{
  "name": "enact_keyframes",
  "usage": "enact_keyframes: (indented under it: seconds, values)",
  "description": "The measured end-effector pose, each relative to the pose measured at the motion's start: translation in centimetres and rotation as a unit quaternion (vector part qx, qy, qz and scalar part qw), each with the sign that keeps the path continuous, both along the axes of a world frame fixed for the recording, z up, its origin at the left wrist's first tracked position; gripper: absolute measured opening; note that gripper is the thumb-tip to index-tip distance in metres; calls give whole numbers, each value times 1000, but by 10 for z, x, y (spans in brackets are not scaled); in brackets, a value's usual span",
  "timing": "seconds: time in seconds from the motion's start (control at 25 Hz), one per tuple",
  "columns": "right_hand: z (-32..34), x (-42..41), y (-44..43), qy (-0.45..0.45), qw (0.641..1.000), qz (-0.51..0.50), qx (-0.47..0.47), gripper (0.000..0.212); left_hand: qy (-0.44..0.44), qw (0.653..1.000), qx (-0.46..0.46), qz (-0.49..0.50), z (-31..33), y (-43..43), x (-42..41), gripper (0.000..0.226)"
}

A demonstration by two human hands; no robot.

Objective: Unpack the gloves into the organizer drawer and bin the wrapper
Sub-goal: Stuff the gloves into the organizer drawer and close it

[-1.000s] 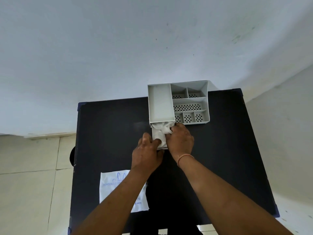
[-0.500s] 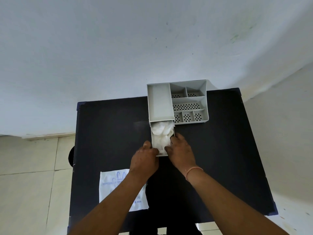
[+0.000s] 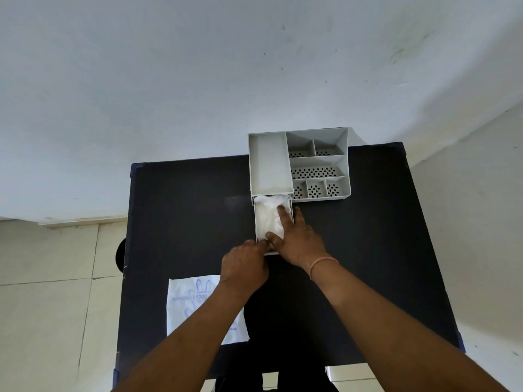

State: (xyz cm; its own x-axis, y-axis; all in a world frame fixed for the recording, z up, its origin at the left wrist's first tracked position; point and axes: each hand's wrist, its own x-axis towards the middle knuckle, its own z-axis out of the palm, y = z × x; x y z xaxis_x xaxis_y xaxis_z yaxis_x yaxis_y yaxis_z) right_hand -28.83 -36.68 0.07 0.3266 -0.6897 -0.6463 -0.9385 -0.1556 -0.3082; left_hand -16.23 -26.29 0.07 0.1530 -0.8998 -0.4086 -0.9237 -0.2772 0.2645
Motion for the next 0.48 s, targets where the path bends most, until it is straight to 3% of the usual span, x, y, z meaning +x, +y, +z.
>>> enact_keyframes:
  seconds: [0.08, 0.16, 0.24, 0.32, 0.48]
  values:
    - [4, -6, 6, -42, 998, -25, -36, 77, 8, 1000, -9, 15, 5, 3, 0, 48]
    - [9, -14, 16, -81, 987, -53, -131, 65, 18, 998, -48, 42, 12, 4, 2, 48]
    - [11, -19, 22, -62, 981, -39, -180, 58, 18, 993, -106, 57, 16, 0, 5, 44]
    - [11, -16, 19, -3, 991, -7, -132, 63, 7, 994, -100, 51, 17, -16, 8, 49]
    - [6, 3, -2, 47, 998, 17, -49, 72, -43, 998, 54, 5, 9, -63, 16, 68]
